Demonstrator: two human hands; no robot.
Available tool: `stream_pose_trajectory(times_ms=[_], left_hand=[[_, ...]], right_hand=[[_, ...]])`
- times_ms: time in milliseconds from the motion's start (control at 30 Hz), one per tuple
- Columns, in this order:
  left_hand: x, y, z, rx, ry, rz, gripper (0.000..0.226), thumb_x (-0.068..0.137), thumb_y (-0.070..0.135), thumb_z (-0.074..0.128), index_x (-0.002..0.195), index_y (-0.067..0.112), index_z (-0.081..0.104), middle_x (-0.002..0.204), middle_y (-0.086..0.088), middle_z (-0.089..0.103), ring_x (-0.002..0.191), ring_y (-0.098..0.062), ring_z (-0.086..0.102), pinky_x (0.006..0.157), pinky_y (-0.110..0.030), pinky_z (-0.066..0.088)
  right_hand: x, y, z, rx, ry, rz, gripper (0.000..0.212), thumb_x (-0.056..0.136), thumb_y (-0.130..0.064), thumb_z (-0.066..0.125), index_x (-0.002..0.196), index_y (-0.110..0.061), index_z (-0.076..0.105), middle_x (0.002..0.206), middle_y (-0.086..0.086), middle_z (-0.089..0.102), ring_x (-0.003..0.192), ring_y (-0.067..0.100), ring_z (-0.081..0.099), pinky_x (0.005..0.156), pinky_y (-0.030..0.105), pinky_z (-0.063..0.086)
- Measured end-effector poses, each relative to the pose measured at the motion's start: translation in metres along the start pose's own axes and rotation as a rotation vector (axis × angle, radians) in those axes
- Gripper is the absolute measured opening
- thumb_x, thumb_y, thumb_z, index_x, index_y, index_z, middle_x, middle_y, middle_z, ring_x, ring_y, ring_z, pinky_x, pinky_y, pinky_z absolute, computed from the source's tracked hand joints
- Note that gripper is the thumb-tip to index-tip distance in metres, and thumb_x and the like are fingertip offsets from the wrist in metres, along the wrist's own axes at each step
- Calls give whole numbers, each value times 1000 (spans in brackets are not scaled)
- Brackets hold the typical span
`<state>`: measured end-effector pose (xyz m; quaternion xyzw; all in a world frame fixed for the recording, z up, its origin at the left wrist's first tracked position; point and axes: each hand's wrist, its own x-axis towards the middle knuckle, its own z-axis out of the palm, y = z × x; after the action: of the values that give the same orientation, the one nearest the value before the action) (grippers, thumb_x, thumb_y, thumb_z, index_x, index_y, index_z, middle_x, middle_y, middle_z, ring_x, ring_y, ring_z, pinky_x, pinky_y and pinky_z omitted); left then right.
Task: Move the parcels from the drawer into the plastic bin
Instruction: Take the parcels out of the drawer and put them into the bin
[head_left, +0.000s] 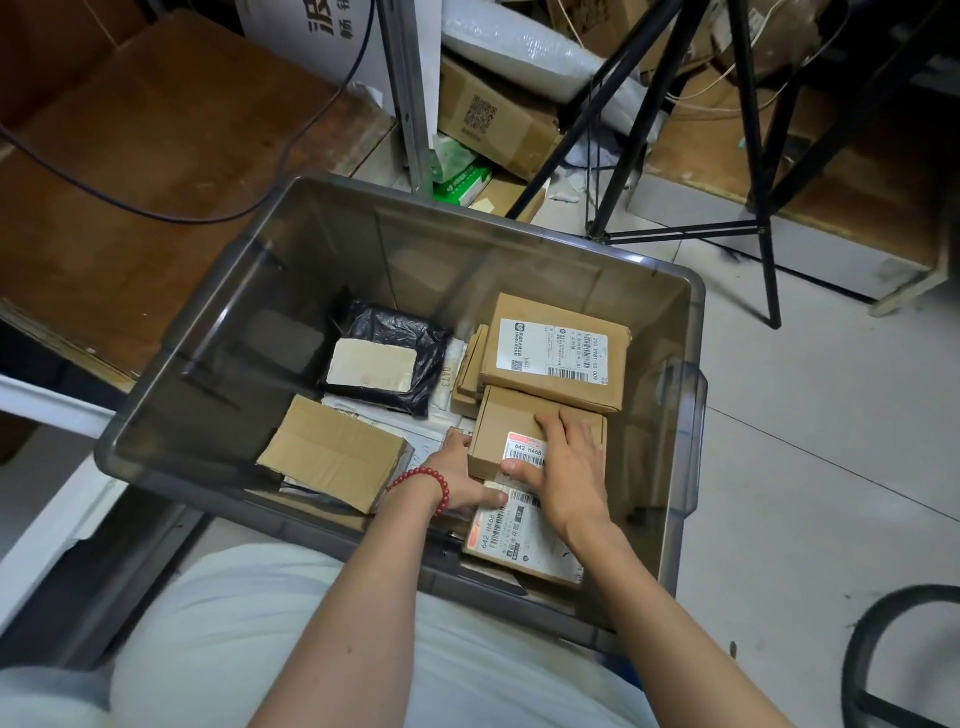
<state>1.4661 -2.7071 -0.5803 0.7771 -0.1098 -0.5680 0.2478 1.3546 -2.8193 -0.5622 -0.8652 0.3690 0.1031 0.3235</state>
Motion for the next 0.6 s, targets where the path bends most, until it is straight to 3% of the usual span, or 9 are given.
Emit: stream_pose_trajectory(times_ms=[100, 233, 333, 467, 533, 600], left_hand=[[-2, 0, 0, -18, -12, -5, 96, 73, 20, 81, 146, 17, 17, 127, -9, 54, 107, -24, 60, 87, -40, 55], [-9, 1, -1, -58, -53, -24, 100, 73, 25, 81, 148, 20, 15, 126, -8, 53, 109, -23, 58, 81, -32, 57], [-13, 3, 0, -6, -25, -34, 98, 74, 20, 80, 149, 21, 17, 131, -10, 52, 106, -23, 59, 84, -36, 56], [-16, 4, 2, 145, 82, 20, 89, 75, 13, 79, 147, 16, 27, 129, -13, 57, 116, -28, 56, 101, -42, 45], [-16, 5, 0, 152, 126, 42, 81, 76, 14, 79, 143, 15, 33, 126, -15, 58, 116, -29, 57, 101, -42, 45], [-16, 6, -1, 128, 143, 49, 74, 78, 15, 77, 140, 14, 37, 123, -16, 60, 113, -29, 59, 100, -42, 46]], right_hand=[[2, -3, 3, -28, -2, 12, 71, 90, -44, 61, 149, -23, 28, 161, 3, 15, 150, 24, 3, 121, 44, 7], [6, -5, 6, -26, -39, 40, 71, 91, -38, 62, 150, -25, 25, 163, 0, 6, 150, 27, -6, 120, 49, 2], [6, -5, 8, -27, -44, 35, 74, 90, -37, 63, 151, -27, 22, 163, -1, 2, 150, 27, -10, 120, 49, -2], [8, 1, -4, -106, -125, -3, 92, 82, -41, 72, 153, -25, 16, 164, 0, 0, 150, 27, -6, 121, 50, 4], [8, 6, -11, -202, -201, -27, 105, 77, -39, 78, 154, -26, 9, 163, 1, -4, 150, 29, -7, 122, 48, 3], [5, 10, -14, -267, -217, -37, 104, 80, -34, 77, 155, -27, 4, 163, 2, -6, 150, 29, -8, 122, 46, 4]])
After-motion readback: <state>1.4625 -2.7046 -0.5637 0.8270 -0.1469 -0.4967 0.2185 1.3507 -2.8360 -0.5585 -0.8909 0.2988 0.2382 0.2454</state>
